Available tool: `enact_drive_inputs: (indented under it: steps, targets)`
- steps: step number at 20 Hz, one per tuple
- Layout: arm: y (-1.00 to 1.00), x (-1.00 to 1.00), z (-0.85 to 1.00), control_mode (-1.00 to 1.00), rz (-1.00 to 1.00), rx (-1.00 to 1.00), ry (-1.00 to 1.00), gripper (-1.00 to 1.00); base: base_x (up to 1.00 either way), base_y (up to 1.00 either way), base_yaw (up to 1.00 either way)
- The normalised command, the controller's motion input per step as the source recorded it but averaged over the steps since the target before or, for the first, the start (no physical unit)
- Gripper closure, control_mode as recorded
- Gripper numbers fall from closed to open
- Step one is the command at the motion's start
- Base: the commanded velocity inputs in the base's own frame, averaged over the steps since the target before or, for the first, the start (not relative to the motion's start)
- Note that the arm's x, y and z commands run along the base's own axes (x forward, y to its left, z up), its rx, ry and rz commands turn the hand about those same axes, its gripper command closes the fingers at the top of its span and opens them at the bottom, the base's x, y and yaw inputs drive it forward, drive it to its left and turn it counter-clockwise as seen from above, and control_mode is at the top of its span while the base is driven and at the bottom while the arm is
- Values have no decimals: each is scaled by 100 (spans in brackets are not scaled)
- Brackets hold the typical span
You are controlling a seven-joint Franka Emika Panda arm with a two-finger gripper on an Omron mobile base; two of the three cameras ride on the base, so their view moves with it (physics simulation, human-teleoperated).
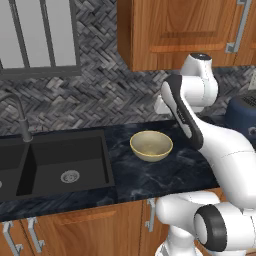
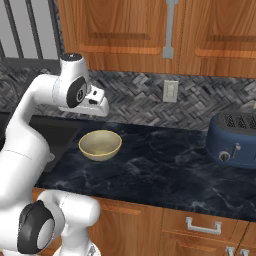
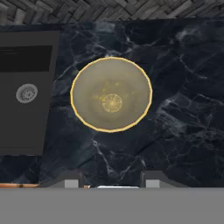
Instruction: Open the cabinet and setup a tea strainer by placing it in the bowl upright.
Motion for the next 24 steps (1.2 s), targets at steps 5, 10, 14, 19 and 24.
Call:
enact_drive_inputs:
  steps: [5,10,14,19,24]
  targets:
    - [-7,-3,5,-100,-3,3,-1,-100,0,0,0]
    - [-44,-14,32,-100,-15,13,-15,-100,0,0,0]
    - [-46,-28,57,-100,-19,7,-29,-100,0,0,0]
    - [-76,-14,74,-100,-19,1,-33,-100,0,0,0]
    - [-80,-14,89,-100,-21,-1,-26,-100,0,0,0]
